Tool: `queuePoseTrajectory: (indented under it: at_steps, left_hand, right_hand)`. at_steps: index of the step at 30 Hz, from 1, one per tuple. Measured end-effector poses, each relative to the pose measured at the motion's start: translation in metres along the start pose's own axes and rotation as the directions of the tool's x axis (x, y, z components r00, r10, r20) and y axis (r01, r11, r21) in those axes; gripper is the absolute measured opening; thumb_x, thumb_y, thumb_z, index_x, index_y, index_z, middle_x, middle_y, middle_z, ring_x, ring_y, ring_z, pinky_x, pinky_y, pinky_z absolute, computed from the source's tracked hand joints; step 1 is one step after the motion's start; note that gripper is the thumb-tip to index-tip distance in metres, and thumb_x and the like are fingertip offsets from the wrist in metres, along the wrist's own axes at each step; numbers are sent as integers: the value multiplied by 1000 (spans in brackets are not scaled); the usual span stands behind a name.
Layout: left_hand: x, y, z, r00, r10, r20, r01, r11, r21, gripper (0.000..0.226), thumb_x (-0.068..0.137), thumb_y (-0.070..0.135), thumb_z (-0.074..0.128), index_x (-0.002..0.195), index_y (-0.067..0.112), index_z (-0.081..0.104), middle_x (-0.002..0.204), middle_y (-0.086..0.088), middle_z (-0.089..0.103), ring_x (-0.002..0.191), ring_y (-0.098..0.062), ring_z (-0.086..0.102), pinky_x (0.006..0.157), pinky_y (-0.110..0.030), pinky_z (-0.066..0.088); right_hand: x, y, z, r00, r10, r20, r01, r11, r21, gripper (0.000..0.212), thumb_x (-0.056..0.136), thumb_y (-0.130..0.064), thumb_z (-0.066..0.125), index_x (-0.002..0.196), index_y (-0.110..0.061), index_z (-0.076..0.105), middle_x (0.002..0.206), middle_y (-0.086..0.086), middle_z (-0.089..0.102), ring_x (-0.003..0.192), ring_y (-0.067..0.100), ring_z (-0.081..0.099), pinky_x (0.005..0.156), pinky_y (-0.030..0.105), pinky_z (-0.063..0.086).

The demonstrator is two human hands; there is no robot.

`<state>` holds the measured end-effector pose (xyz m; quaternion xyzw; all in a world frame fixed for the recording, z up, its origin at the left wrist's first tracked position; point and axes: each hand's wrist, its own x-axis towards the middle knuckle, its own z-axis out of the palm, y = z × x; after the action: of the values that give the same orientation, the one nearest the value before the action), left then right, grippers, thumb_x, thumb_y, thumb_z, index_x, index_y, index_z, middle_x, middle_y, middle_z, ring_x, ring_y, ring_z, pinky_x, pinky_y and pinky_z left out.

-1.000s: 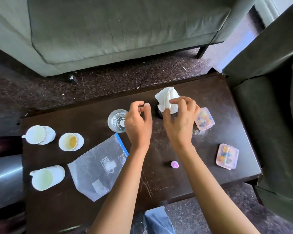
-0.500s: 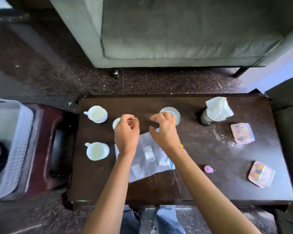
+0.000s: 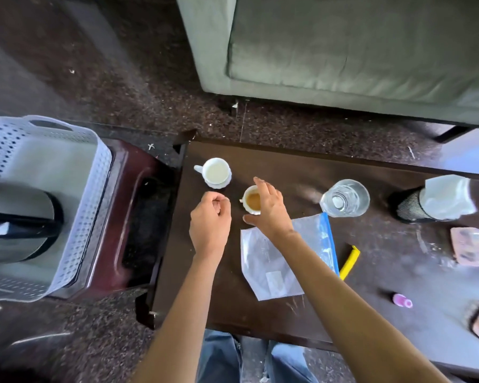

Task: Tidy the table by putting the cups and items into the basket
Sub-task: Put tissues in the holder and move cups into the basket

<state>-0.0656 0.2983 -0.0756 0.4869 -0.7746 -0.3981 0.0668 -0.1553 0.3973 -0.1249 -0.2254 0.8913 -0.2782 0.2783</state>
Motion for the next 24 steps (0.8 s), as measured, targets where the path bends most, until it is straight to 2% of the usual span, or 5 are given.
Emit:
queuePoseTrajectory:
  at_steps: [7,11,14,17,24]
  left_hand:
    - [12,-10,-10,1000,-11,3,12,1000,-23,12,91,30,57,94,20,63,90,6,72,88,-14,67,70,-30,52]
    - [22,-11,-25,999,-24,-32,22,998,-54,14,89,31,58,96,20,62,90,5,72,86,-16,66,72,-33,54]
    - [33,-12,-45,995,-47,-83,36,992,-125,19,89,34,59,101,19,63,89,3,70,83,-12,66,71,-26,51]
    - [49,-16,-71,982,-83,-168,48,977,-207,21,89,31,60,103,16,63,86,5,66,81,-9,63,62,-3,40]
    - [94,-28,-138,885,-195,-423,5,912,-411,28,92,14,55,119,5,51,99,-4,62,86,-14,59,67,3,36]
  right_hand:
    - [7,-6,11,994,7,-113,-15,997,-74,70,73,-7,74,136,-16,45,137,5,45,119,30,46,98,36,43]
    - [-1,-26,6,979,4,-202,-15,999,-50,67,72,-12,76,133,-17,49,131,5,50,116,28,49,94,36,46]
    - [-4,-59,0,959,-80,-273,67,996,-56,63,68,-16,77,127,-17,52,123,5,55,109,27,50,92,37,47]
    - [-1,-102,-2,946,-192,-263,185,981,-51,63,67,-16,77,125,-14,51,121,4,56,105,25,49,88,31,41]
    - [43,-207,11,931,-321,-173,327,945,7,65,69,-24,76,127,-14,47,117,5,57,109,26,50,94,32,40]
